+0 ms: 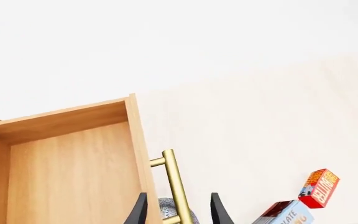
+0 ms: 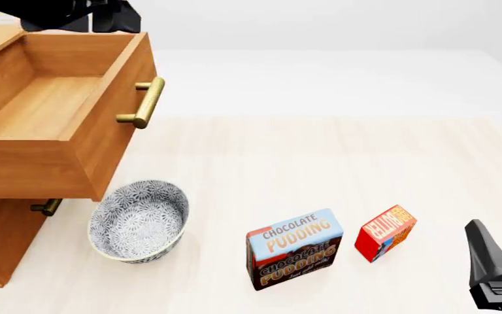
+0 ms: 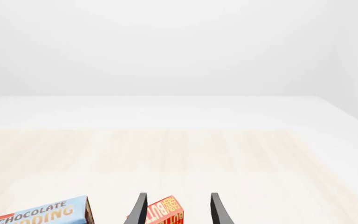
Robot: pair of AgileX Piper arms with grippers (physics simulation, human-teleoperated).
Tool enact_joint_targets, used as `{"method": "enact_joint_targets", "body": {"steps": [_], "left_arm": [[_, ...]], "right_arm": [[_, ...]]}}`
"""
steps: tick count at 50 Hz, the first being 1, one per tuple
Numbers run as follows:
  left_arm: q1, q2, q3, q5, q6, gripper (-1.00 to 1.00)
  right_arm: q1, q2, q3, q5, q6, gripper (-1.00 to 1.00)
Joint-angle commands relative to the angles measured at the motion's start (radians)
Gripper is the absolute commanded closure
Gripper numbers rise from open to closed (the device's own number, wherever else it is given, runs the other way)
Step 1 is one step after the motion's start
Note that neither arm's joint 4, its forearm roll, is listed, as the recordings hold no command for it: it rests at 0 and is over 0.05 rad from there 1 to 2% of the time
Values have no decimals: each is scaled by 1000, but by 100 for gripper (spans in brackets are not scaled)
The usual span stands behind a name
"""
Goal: Put the butter at the back in the top drawer of the cabinet and close it.
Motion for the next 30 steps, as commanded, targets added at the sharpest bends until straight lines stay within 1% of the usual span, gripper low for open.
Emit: {"method": "enact_joint_targets", "body": {"steps": [1, 11, 23, 30], "left_arm": [[-25, 31, -47, 8, 8, -100], [-66, 90, -101, 10, 13, -100], [-127, 158, -138, -7, -3, -100], [-167, 214, -178, -12, -11, -100]], "right_arm": [[0, 0, 0, 0, 0, -100], [0, 0, 0, 0, 0, -100], [0, 0, 0, 0, 0, -100], [0, 0, 0, 0, 0, -100]]}}
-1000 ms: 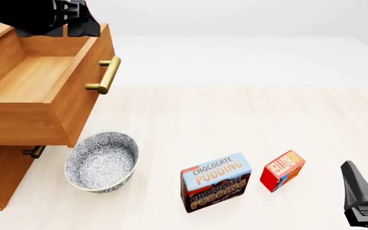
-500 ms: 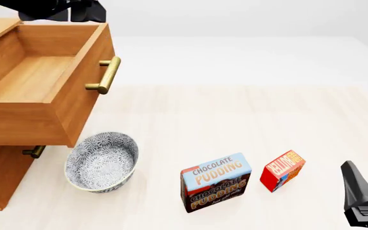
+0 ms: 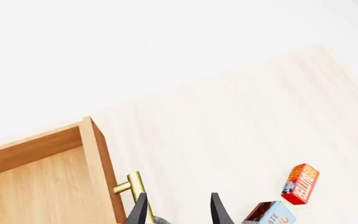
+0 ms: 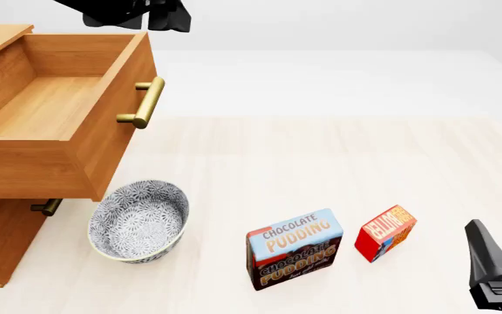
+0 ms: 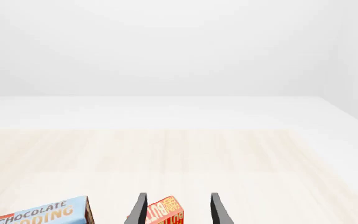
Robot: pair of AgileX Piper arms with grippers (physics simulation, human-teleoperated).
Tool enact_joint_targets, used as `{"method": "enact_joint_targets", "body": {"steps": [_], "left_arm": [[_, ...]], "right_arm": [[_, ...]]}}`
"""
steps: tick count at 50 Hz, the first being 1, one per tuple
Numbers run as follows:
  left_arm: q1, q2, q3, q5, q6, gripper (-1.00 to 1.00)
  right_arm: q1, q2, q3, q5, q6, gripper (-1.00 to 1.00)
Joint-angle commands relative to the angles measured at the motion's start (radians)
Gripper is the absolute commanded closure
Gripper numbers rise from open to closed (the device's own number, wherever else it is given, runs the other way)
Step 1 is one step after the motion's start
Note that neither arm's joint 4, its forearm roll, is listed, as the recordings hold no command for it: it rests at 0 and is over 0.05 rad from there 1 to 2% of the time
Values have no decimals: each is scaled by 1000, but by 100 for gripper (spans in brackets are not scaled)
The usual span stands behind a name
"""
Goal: Put the butter at the back in the top drawer of the cabinet and close it.
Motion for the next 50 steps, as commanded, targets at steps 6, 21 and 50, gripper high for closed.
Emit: {"method": "enact_joint_targets", "body": {"steps": [6, 21, 50], "left_arm": [[-83, 112, -79, -8, -18, -100], [-155, 224, -182, 5, -30, -100], [-304, 469, -393, 44, -77, -100]], "right_arm": [[0, 0, 0, 0, 0, -100], [0, 0, 0, 0, 0, -100], [0, 0, 0, 0, 0, -100]]}}
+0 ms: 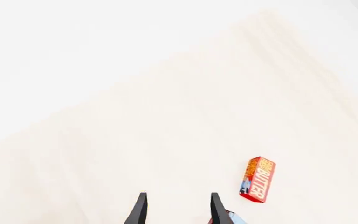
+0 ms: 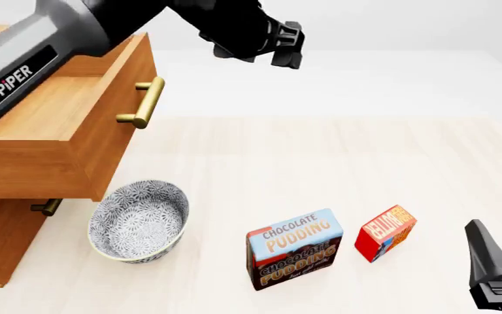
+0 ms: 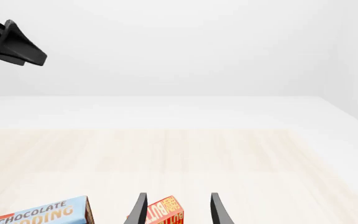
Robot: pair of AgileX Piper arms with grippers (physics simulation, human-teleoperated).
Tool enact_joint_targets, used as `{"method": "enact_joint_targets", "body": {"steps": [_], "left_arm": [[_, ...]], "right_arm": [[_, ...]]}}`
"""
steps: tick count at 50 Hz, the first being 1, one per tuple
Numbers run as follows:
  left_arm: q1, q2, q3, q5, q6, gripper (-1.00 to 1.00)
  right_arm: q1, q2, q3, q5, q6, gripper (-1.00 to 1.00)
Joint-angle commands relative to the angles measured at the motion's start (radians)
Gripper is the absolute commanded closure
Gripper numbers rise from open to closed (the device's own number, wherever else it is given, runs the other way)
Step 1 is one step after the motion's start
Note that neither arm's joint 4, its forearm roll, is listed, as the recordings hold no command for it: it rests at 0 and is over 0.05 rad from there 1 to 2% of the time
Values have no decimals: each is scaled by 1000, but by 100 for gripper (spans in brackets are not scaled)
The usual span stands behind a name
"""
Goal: Put the butter at the back in the top drawer of the cabinet and close it.
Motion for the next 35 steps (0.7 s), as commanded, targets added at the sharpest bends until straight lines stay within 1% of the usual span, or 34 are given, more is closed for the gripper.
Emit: {"method": "enact_joint_targets", "body": {"steps": [1, 6, 16, 20, 29, 35], "left_arm": [[-62, 96, -76, 15, -18, -100], [-81, 144, -119, 28, -24, -100], [-105, 182, -139, 33, -30, -100], [-127, 205, -150, 35, -37, -100], [-159, 252, -185, 45, -49, -100], [-186, 297, -225, 60, -56, -100]], "right_arm": [[0, 0, 0, 0, 0, -100], [0, 0, 0, 0, 0, -100], [0, 0, 0, 0, 0, -100], [0, 0, 0, 0, 0, -100], [0, 0, 0, 0, 0, -100], [0, 0, 0, 0, 0, -100]]}}
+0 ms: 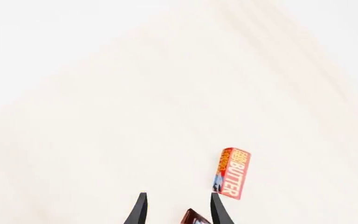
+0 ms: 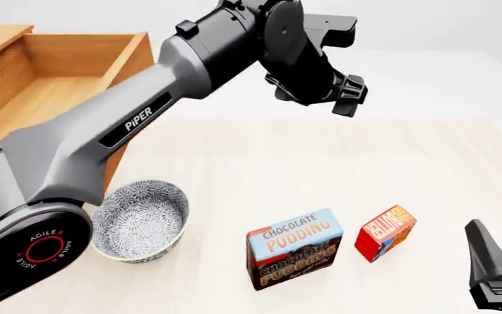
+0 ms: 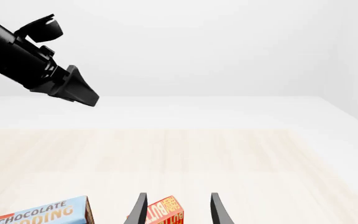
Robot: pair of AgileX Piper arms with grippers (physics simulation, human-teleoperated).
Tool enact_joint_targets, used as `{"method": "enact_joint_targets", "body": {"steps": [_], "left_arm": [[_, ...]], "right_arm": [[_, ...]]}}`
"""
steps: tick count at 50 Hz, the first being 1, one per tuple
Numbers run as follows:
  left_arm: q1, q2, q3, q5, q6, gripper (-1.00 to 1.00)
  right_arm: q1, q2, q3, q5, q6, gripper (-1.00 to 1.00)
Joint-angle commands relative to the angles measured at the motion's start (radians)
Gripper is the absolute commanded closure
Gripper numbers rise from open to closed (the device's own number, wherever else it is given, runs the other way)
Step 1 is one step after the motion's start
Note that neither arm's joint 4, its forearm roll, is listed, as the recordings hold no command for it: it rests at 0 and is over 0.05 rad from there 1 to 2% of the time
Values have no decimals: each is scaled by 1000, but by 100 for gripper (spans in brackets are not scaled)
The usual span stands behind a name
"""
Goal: Put the butter at the back in the top drawer of the cabinet and close it.
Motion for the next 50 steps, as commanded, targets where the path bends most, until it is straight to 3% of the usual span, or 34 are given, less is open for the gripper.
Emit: {"method": "enact_joint_targets", "body": {"steps": [1, 7, 18, 28, 38, 50], "left_arm": [[-43, 71, -58, 18, -13, -100], [-60, 102, -85, 27, -22, -100], [-86, 225, -252, 94, -27, -100], [-120, 295, -330, 124, -46, -100], [-142, 331, -346, 125, -54, -100], [-167, 304, -253, 78, -67, -100]], "right_arm": [[0, 0, 0, 0, 0, -100], [0, 0, 0, 0, 0, -100], [0, 0, 0, 0, 0, -100], [0, 0, 0, 0, 0, -100], [0, 0, 0, 0, 0, -100], [0, 0, 0, 0, 0, -100]]}}
